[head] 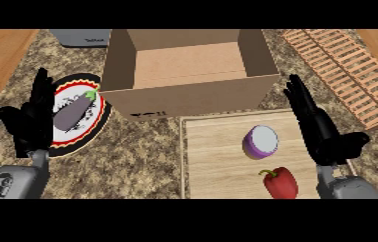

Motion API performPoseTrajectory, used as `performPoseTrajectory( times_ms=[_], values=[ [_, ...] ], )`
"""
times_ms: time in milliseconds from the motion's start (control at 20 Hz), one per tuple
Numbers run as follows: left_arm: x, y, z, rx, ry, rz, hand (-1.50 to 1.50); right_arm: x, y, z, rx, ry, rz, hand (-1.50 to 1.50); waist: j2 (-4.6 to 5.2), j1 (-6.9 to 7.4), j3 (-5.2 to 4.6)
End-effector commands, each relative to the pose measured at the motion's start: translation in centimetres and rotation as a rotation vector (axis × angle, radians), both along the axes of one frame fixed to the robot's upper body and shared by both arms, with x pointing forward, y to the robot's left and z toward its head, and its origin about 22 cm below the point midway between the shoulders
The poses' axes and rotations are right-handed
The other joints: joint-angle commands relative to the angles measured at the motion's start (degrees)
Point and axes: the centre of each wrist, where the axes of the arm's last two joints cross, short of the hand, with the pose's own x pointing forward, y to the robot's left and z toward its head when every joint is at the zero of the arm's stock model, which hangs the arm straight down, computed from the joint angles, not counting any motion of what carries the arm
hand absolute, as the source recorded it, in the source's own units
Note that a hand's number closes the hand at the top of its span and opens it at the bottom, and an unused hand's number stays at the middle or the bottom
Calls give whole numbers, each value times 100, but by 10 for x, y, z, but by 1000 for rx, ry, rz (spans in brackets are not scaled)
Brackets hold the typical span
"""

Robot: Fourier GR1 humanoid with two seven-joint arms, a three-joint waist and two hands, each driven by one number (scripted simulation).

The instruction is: Pick the can from the tray and place it in the tiered shelf

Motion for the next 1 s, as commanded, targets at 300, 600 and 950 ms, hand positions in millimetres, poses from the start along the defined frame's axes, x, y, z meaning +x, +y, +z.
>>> performPoseTrajectory(
  times_ms=[300, 600, 950],
  values=[
    [-32, -10, -61, -217, 362, -90, 0, -15, -146, 59, -659, -8, -292, 150, 138, -365, -245],
    [-41, -5, -68, -298, 442, -205, 0, -26, -166, 39, -266, 51, -265, -150, 3, -32, -120],
    [-39, -3, -58, -306, 451, -193, 0, -44, -164, 81, -356, 77, 72, -150, -35, -78, -130]
  ],
)
